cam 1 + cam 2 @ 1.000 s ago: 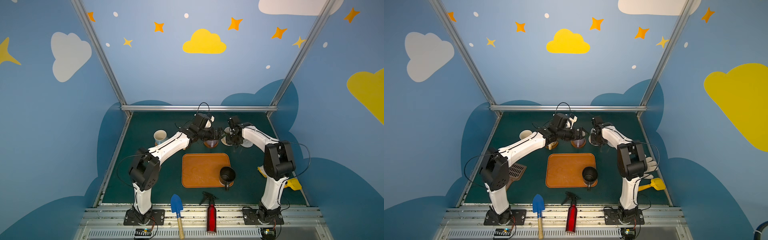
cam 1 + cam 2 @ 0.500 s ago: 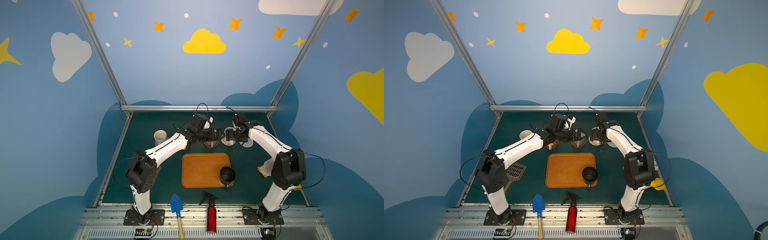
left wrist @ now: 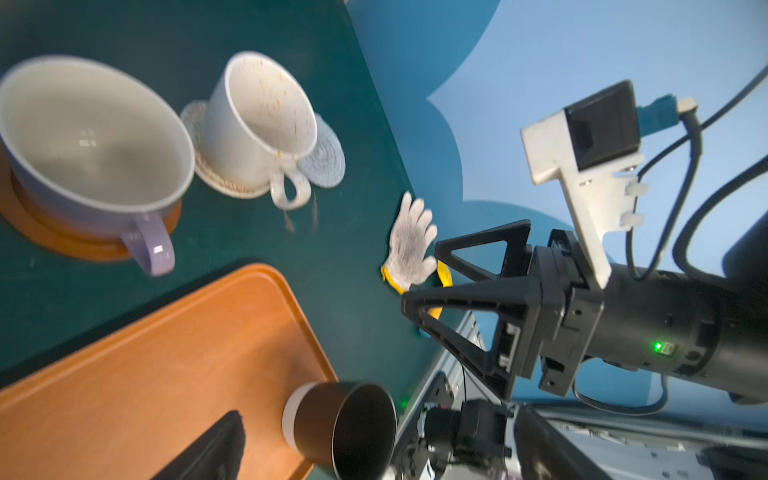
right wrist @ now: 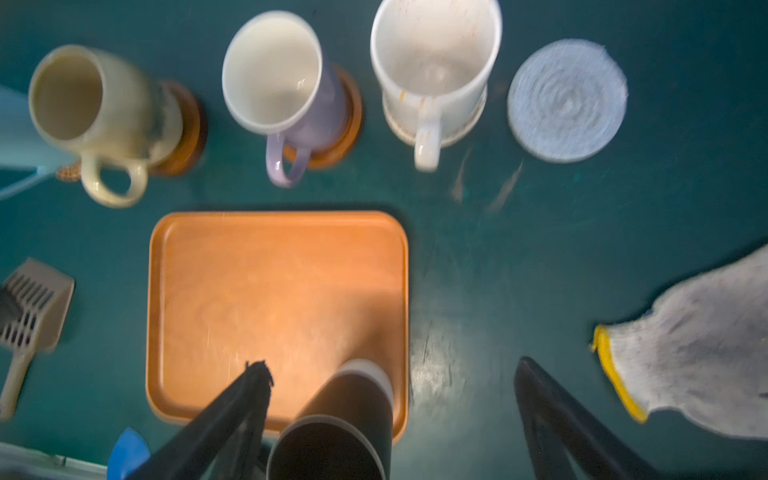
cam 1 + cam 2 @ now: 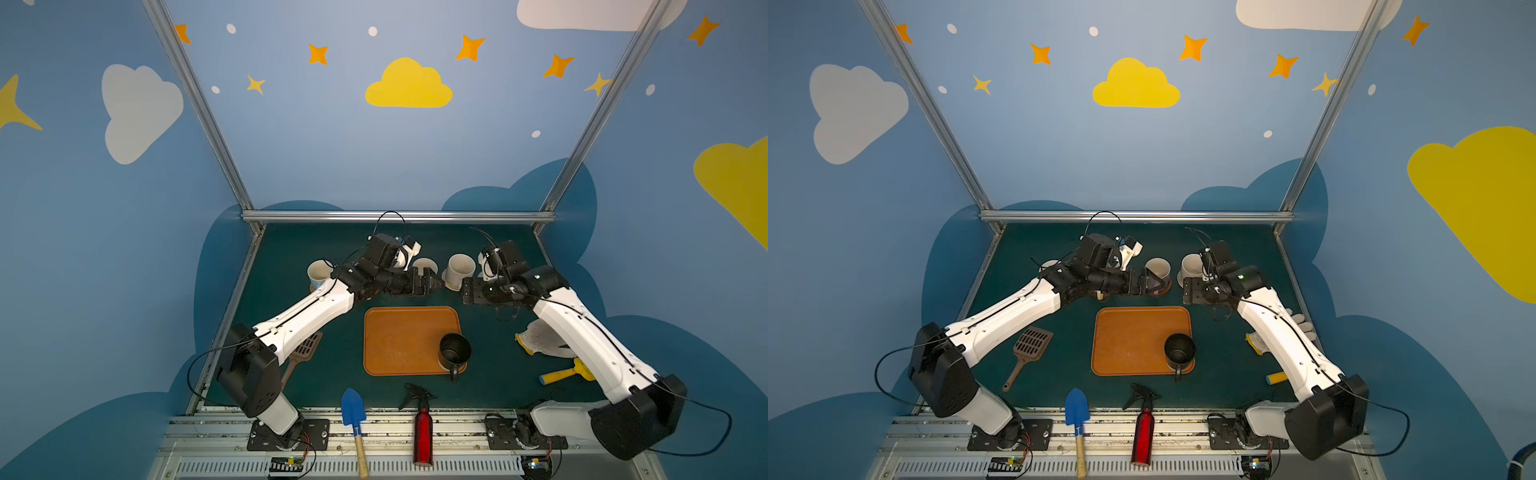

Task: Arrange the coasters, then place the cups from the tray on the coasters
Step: 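Move the right gripper to the black mug on the tray while the left gripper lowers, then close the right gripper on the black mug's rim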

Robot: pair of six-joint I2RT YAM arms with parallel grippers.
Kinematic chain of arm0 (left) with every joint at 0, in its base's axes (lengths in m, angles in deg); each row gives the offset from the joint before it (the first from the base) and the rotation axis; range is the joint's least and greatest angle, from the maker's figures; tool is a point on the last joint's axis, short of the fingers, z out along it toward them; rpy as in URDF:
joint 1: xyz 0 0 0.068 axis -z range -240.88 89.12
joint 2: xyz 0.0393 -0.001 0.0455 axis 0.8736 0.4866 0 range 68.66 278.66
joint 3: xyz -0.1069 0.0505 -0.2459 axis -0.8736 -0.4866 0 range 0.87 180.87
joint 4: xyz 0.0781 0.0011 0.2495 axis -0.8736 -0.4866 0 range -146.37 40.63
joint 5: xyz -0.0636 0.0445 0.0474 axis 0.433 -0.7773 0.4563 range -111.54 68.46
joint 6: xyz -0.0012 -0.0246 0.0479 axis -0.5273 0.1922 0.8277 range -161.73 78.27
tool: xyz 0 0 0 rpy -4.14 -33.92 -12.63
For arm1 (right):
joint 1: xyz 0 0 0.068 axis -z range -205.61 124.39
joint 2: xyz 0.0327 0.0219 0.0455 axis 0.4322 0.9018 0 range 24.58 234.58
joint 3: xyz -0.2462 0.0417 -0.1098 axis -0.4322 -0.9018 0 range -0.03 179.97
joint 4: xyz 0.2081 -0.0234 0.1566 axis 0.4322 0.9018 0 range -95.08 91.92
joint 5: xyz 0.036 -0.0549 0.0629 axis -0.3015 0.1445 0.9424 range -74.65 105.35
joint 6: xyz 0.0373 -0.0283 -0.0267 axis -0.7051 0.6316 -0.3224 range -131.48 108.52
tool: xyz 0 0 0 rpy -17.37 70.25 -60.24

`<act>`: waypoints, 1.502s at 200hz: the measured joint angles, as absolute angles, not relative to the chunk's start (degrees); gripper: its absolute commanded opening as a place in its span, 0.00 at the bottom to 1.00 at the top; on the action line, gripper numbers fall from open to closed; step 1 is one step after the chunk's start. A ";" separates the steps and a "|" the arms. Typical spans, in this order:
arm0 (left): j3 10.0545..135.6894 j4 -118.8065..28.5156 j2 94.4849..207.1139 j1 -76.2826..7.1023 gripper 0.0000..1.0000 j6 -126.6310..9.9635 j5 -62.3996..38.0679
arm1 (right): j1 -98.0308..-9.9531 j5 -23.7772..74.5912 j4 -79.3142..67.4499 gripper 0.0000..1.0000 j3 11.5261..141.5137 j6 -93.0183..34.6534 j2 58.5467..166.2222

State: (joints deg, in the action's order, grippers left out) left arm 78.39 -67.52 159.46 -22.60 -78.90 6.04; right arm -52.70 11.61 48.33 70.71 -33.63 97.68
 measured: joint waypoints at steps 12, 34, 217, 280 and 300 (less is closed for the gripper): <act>77.38 -68.92 158.61 -22.38 1.00 -78.13 6.73 | -54.54 12.09 49.48 0.92 67.78 -34.60 94.89; 75.33 -70.34 157.60 -21.79 1.00 -77.50 8.16 | -57.90 12.94 51.36 0.92 63.12 -37.13 90.23; 59.20 -67.65 149.63 -19.47 1.00 -80.82 8.20 | -85.03 7.21 45.70 0.57 45.35 -57.96 86.12; 57.97 -66.36 149.54 -19.45 1.00 -81.23 7.33 | -85.66 4.28 42.56 0.26 42.42 -59.80 88.02; 57.95 -66.18 149.54 -19.47 1.00 -81.28 7.30 | -85.73 3.78 42.18 0.21 42.03 -60.17 88.29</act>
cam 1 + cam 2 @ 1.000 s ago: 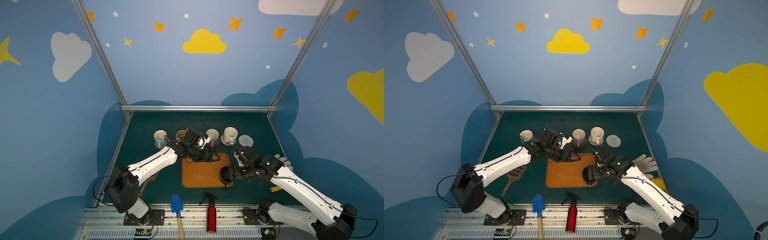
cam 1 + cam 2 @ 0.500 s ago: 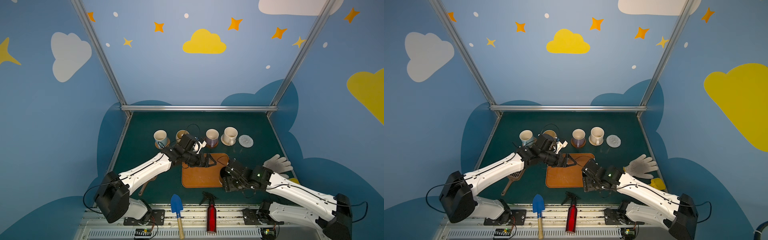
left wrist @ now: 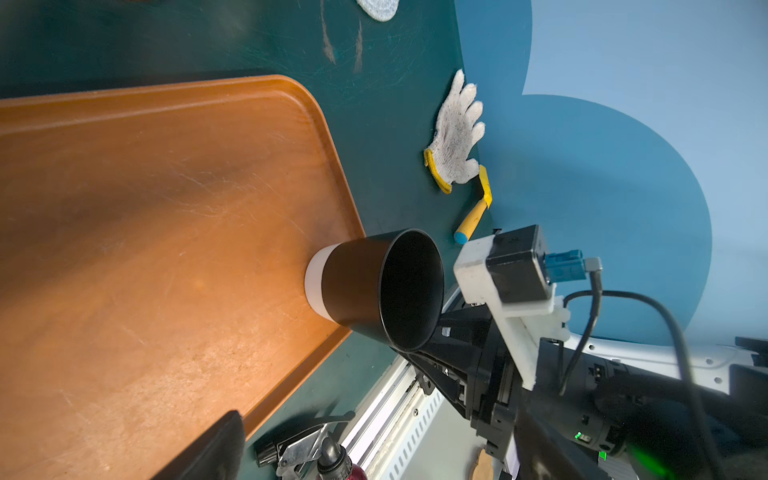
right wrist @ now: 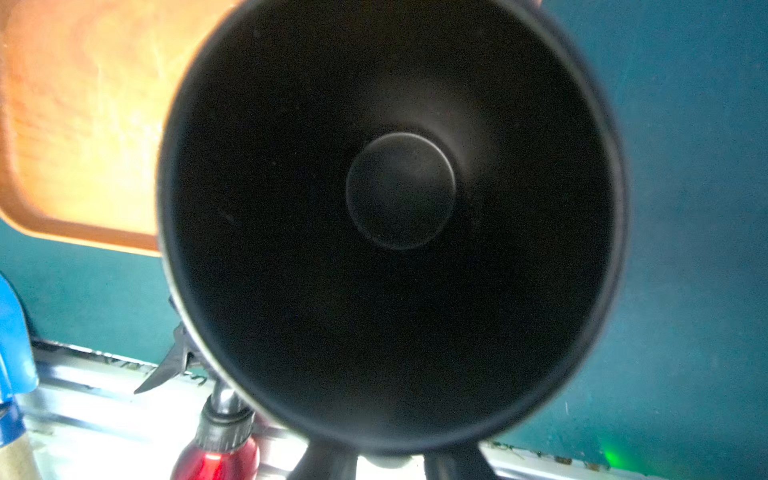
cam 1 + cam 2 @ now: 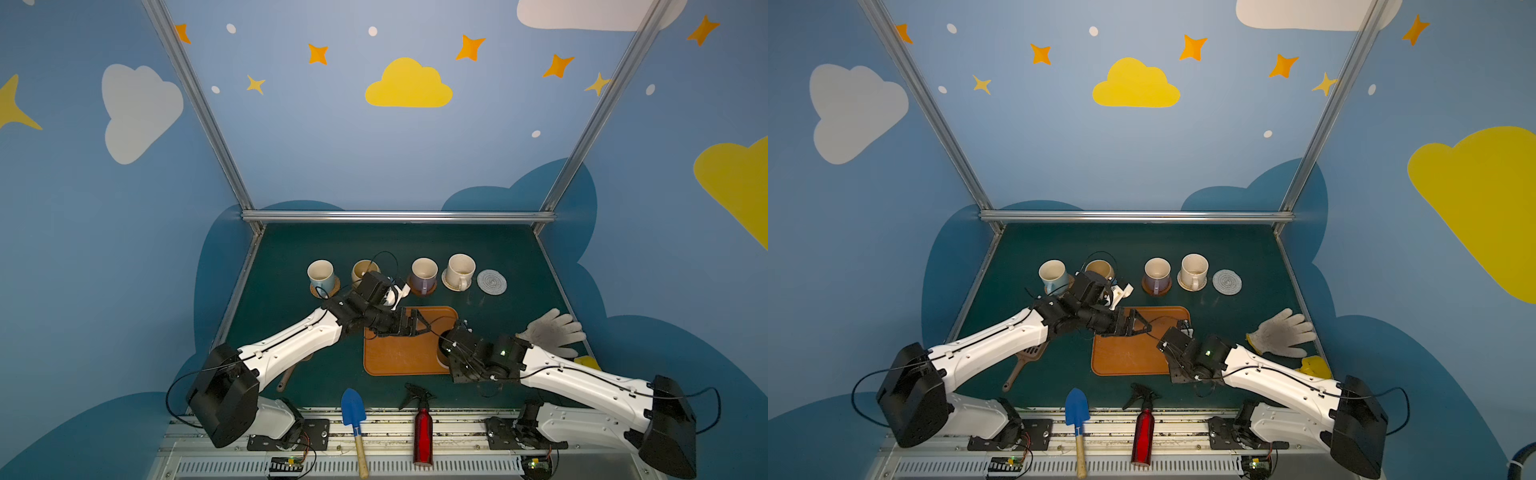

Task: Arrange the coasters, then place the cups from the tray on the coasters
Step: 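Close the right gripper on the black mug's rim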

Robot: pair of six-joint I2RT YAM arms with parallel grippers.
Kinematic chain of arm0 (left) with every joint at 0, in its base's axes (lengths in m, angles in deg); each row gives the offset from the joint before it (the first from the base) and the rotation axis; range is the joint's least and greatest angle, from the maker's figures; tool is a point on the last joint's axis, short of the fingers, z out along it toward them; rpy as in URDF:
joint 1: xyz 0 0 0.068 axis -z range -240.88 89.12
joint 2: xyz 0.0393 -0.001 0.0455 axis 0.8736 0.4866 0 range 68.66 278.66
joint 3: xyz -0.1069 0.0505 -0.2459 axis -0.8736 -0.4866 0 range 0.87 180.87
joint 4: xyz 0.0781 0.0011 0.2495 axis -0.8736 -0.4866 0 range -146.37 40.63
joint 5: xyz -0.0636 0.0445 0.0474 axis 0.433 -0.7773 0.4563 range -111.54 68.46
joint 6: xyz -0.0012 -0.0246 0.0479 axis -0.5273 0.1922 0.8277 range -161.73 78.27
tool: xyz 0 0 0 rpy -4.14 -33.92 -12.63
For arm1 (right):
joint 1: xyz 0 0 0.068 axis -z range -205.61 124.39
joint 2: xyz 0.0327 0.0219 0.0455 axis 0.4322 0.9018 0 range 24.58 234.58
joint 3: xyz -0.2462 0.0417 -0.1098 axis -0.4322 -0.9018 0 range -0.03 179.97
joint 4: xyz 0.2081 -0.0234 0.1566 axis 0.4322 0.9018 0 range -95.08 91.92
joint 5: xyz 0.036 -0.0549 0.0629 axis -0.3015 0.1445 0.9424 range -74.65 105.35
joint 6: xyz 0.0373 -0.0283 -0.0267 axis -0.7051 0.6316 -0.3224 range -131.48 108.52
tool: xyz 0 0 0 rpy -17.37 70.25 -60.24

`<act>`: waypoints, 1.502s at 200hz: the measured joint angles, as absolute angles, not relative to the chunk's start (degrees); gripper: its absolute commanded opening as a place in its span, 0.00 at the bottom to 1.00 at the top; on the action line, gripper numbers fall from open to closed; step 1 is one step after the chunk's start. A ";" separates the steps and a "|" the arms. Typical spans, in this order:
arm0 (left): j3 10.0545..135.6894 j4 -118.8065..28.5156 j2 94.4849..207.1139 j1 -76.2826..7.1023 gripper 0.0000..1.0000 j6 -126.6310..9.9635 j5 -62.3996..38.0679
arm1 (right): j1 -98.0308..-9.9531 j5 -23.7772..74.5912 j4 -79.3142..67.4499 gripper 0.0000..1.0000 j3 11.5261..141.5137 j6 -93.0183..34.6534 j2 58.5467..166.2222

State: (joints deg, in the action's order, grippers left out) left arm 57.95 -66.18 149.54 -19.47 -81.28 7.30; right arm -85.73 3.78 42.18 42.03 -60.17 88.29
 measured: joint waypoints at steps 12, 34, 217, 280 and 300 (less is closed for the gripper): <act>57.93 -65.92 149.54 -19.47 1.00 -81.47 7.30 | -85.73 3.72 41.88 0.20 41.94 -60.13 88.48; 57.93 -65.66 149.54 -19.45 1.00 -81.69 7.30 | -85.73 3.34 41.03 0.20 41.83 -60.21 88.70; 57.86 -64.96 149.54 -19.47 1.00 -81.87 7.33 | -84.94 1.68 39.87 0.00 40.87 -58.97 89.25; 57.14 -62.88 149.54 -19.71 1.00 -82.48 9.05 | -84.17 1.62 41.72 0.00 42.47 -57.37 88.15; 56.97 -62.32 149.12 -19.80 1.00 -82.94 9.84 | -83.41 1.42 42.56 0.00 44.83 -56.23 87.83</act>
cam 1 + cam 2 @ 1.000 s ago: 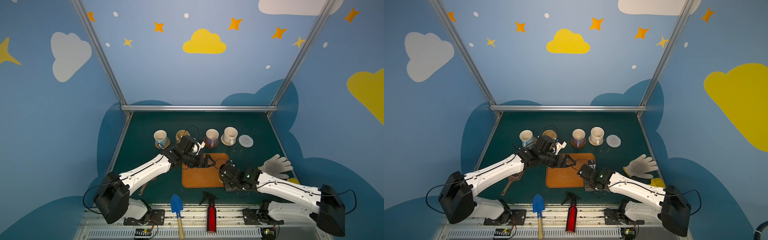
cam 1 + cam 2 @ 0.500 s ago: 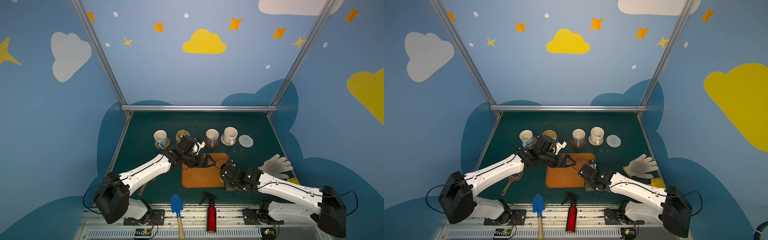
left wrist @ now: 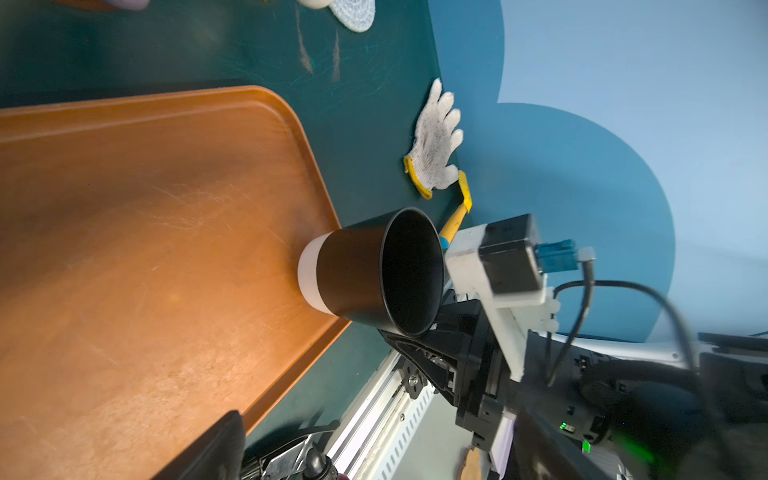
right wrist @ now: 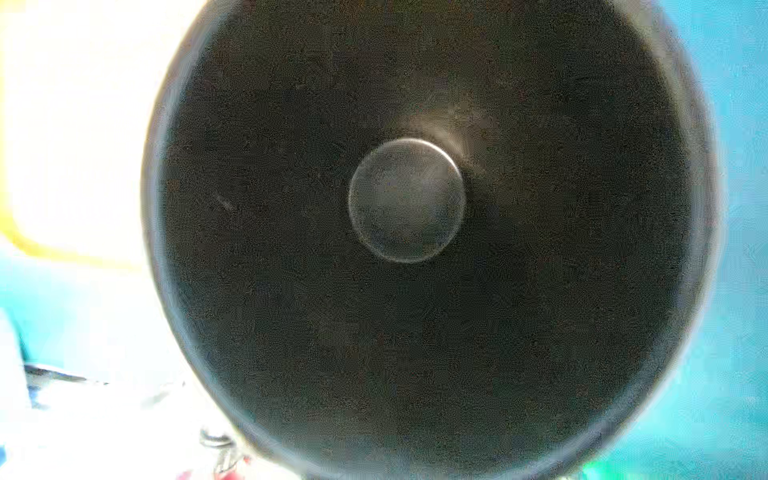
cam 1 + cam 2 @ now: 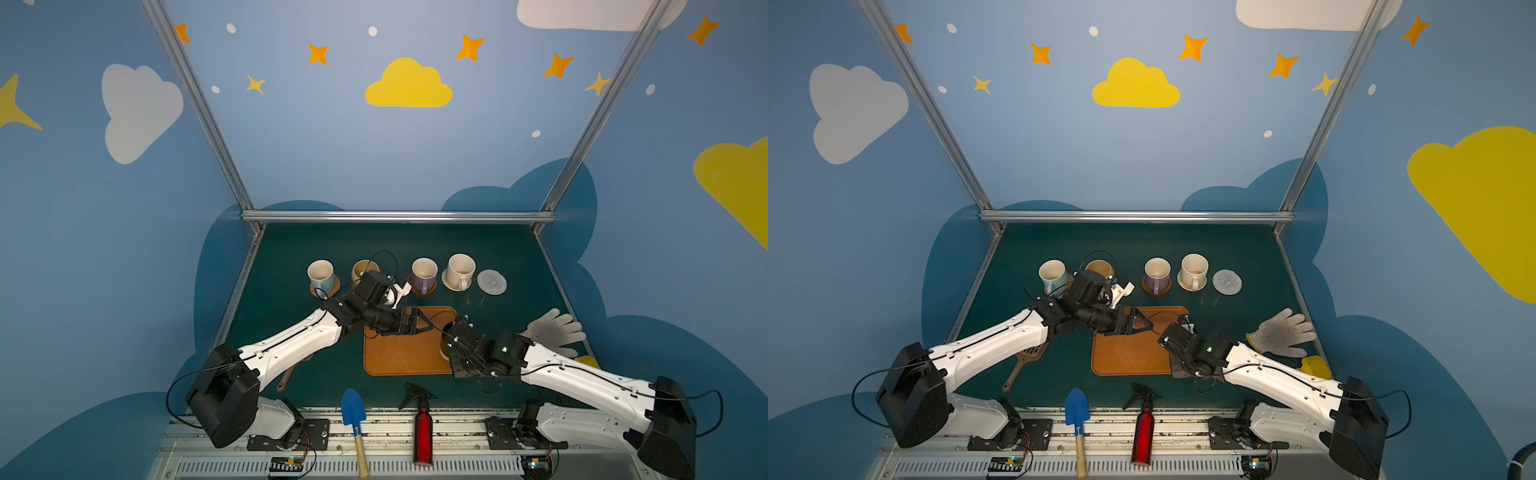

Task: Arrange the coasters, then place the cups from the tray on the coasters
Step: 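Close the right gripper on the black mug's rim, then lift the black mug and carry it toward the white knit coaster with the right gripper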

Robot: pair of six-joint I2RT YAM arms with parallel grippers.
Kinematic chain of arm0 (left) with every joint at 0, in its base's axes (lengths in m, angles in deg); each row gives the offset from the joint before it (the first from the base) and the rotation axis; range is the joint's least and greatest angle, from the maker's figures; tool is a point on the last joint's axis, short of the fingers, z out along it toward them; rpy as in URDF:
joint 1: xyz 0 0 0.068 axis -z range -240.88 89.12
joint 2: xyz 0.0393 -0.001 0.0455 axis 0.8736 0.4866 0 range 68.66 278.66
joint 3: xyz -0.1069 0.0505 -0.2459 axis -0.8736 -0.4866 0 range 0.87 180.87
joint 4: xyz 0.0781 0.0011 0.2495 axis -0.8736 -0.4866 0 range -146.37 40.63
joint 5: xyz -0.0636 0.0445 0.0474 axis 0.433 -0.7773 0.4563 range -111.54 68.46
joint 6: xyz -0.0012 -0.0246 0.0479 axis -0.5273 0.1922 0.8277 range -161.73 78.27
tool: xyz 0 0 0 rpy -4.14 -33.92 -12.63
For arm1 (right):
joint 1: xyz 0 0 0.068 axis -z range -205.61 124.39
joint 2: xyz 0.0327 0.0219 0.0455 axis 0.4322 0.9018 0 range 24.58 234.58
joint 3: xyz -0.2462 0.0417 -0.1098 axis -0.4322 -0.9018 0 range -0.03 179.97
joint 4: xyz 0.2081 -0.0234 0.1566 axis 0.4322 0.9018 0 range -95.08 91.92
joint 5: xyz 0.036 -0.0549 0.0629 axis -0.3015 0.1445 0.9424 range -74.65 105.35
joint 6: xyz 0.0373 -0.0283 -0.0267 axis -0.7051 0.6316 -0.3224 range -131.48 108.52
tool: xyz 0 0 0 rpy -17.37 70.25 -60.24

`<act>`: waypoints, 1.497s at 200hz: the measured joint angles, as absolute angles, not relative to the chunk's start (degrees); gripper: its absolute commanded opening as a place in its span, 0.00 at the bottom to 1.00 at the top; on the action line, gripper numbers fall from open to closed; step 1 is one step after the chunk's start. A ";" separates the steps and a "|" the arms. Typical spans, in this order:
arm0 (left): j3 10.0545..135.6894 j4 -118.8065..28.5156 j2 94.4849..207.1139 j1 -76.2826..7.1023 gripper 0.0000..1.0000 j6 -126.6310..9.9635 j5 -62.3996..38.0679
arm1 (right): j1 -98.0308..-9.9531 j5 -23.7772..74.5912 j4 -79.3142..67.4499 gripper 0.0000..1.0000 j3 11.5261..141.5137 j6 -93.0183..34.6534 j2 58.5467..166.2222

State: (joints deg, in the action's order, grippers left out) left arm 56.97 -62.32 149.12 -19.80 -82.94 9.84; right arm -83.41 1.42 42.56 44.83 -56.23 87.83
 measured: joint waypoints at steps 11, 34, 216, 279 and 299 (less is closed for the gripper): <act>56.99 -62.10 148.62 -19.87 1.00 -83.14 10.01 | -82.84 1.44 42.82 0.00 46.07 -55.56 87.54; 57.01 -61.51 147.79 -19.89 1.00 -83.40 10.06 | -81.33 1.46 43.41 0.00 48.65 -54.01 87.48; 71.61 -52.24 151.40 -16.89 1.00 -86.92 -1.37 | -56.77 7.65 53.02 0.00 71.89 -30.84 90.69; 82.78 -55.32 159.07 -14.47 1.00 -83.73 -3.21 | -45.49 12.87 53.22 0.00 77.88 -24.76 98.36; 85.12 -56.59 160.71 -14.34 1.00 -82.89 -3.36 | -43.11 12.87 53.29 0.00 78.14 -22.99 99.94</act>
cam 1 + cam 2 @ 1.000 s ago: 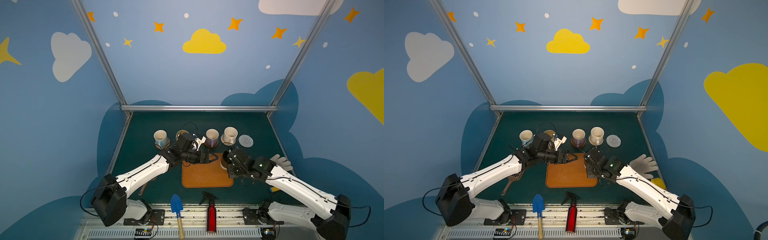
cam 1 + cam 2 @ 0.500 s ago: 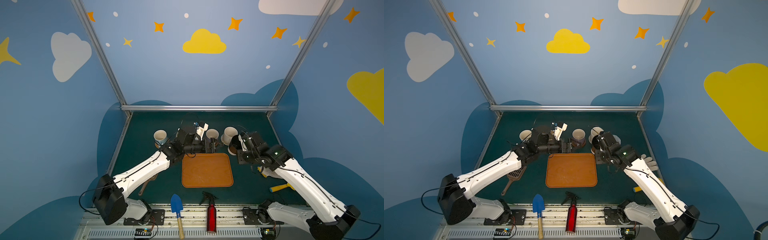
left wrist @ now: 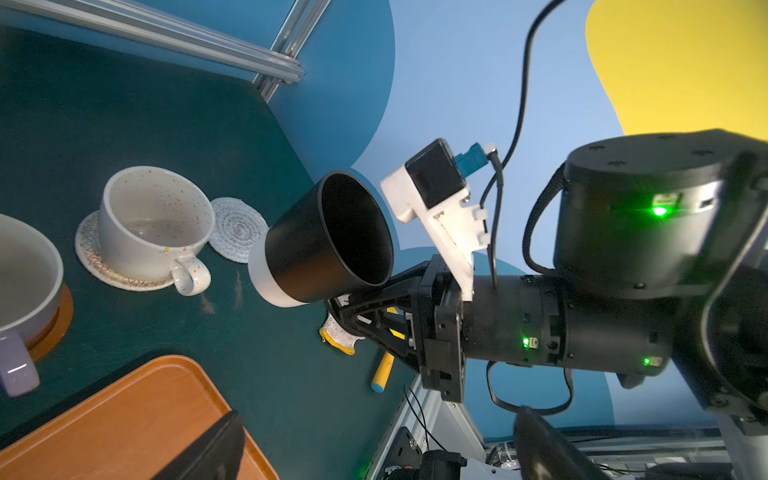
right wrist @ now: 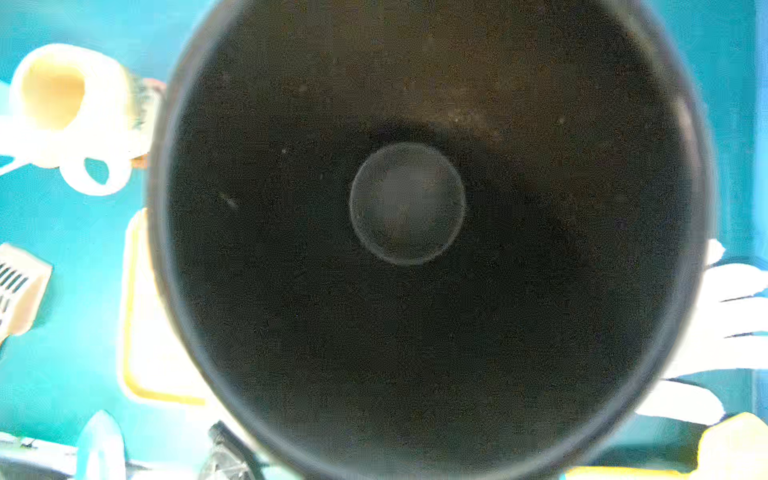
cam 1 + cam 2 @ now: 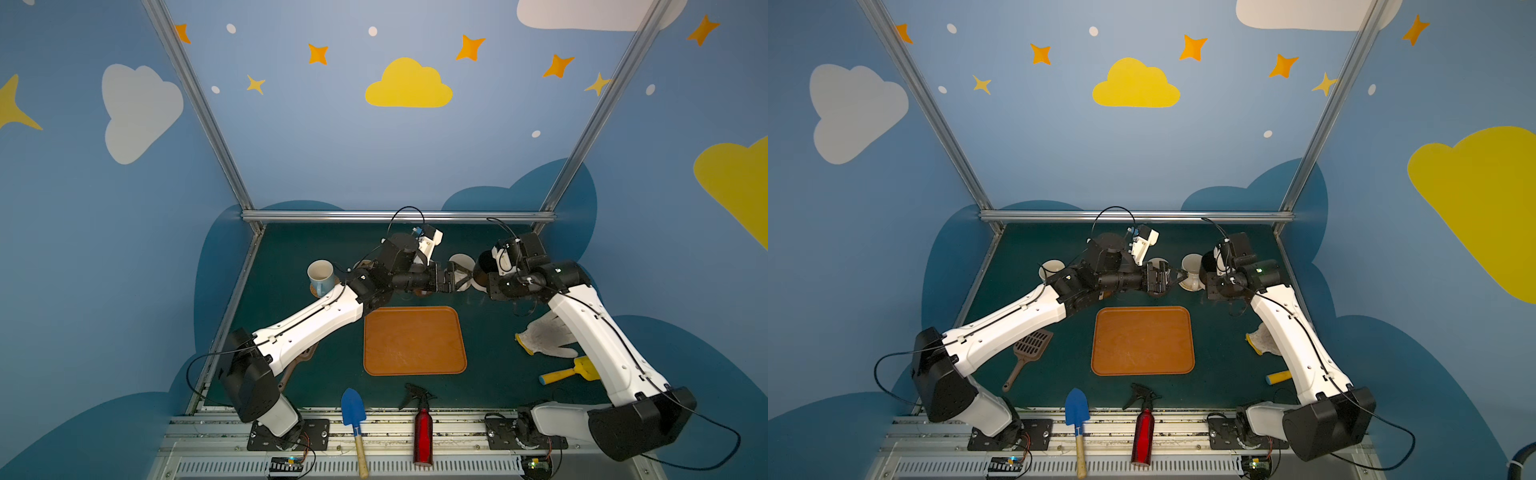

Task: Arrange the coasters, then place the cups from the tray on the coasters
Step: 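Lift the black mug and carry it toward the white knit coaster with the right gripper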

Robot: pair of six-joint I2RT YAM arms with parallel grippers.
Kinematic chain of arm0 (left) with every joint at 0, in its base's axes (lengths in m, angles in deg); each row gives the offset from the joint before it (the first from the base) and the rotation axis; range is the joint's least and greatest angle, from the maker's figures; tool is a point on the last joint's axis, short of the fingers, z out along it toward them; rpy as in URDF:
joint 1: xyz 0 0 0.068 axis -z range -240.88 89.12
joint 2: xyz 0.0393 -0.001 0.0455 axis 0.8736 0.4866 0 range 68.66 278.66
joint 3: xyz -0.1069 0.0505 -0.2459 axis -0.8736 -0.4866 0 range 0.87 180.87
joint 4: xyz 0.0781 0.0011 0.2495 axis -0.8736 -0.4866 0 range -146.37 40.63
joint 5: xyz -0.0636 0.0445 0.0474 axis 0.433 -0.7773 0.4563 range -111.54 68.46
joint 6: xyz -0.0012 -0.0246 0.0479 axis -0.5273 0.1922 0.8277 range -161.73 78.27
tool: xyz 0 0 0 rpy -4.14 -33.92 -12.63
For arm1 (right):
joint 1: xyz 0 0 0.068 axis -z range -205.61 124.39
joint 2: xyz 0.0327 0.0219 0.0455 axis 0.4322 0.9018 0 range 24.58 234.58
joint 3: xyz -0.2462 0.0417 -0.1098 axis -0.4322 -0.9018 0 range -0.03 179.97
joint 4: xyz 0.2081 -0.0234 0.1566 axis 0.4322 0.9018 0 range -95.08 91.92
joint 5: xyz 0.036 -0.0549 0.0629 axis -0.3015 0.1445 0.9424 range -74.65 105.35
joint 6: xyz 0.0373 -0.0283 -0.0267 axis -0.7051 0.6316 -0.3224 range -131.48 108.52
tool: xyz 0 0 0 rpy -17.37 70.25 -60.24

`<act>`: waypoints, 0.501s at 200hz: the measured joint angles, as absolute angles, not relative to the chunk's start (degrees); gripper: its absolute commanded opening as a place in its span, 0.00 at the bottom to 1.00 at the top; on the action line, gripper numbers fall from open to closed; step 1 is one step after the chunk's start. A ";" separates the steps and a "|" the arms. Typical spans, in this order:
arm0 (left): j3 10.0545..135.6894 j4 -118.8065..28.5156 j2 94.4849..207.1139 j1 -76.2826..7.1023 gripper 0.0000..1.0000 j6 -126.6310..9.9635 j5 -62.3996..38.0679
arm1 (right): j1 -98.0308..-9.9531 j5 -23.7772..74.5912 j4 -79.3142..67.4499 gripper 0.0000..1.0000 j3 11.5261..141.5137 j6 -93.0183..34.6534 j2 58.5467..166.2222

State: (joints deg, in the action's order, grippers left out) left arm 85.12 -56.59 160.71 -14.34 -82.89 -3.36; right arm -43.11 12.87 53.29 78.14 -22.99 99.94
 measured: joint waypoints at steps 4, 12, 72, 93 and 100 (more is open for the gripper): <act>85.62 -56.81 161.17 -14.36 1.00 -82.79 -3.38 | -42.76 12.79 53.40 0.00 78.42 -22.79 100.44; 86.71 -57.07 162.26 -14.36 1.00 -82.41 -3.38 | -41.99 12.55 53.44 0.00 79.08 -21.94 101.64; 92.44 -61.09 170.87 -14.42 1.00 -80.56 -2.31 | -37.27 11.19 50.47 0.00 80.61 -18.05 108.98; 95.09 -63.12 173.54 -14.49 1.00 -80.08 -1.35 | -35.39 11.39 49.90 0.00 80.74 -17.24 110.36; 95.72 -63.61 174.11 -14.49 1.00 -79.90 -1.02 | -34.78 11.45 49.72 0.00 80.76 -17.02 110.73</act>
State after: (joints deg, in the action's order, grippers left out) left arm 95.72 -63.61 174.11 -14.49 -79.90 -1.02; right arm -34.78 11.45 49.72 80.76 -17.02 110.73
